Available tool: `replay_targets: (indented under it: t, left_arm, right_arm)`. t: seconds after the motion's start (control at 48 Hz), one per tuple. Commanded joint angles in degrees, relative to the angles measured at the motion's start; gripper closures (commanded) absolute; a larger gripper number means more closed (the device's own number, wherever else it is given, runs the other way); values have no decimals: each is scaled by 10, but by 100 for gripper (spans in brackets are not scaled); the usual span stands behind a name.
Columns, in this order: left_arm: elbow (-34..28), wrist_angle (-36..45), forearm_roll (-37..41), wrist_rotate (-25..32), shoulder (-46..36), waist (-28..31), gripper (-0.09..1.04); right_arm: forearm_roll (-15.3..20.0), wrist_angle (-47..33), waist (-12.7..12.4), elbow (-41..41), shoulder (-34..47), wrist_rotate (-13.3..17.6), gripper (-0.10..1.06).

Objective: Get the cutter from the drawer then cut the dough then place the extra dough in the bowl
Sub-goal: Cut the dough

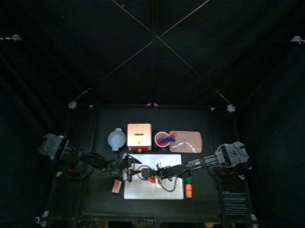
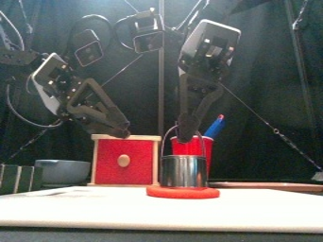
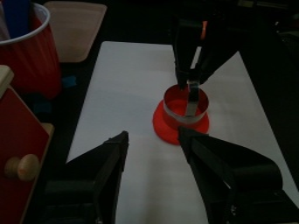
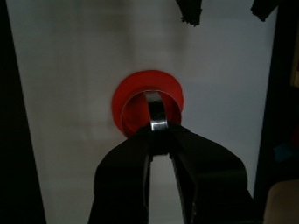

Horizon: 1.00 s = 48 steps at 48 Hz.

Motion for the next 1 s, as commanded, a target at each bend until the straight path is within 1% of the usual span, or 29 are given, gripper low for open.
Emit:
replay_targets:
  t: [0.021, 0.104, 0.167, 0.375, 0.521, 0.625, 0.729, 0.833, 0.917, 1.0]
  left_arm:
    - [-5, -5, 0, 1, -4, -1, 9]
    - [-4, -5, 0, 1, -4, -1, 9]
    - [-4, -5, -2, 1, -4, -1, 9]
    - [-3, -5, -9, 1, -4, 2, 9]
    - [-4, -5, -9, 1, -3, 2, 9]
    - [-7, -5, -9, 1, -4, 3, 9]
    - [-10, -5, -9, 1, -4, 3, 9]
    - [-11, -5, -9, 1, -8, 3, 9]
    - [-11, -5, -9, 1, -11, 3, 9]
    - [-14, -5, -9, 1, -11, 3, 9]
  right_arm:
    - [-3, -2, -1, -13, -8, 2, 42]
    - [-6, -2, 1, -17, -4, 0, 41]
    - [-12, -5, 2, -18, -4, 0, 38]
    - [-11, -9, 3, -17, -7, -1, 18]
    - [-13, -8, 7, -18, -15, -2, 9]
    - [-10, -2, 7, -18, -26, 0, 6]
    - [-9, 12, 7, -14, -36, 0, 6]
    - [-9, 9, 11, 1, -54, 1, 6]
    - [-8, -23, 16, 27, -80, 2, 6]
    - [-9, -76, 14, 67, -115, 12, 6]
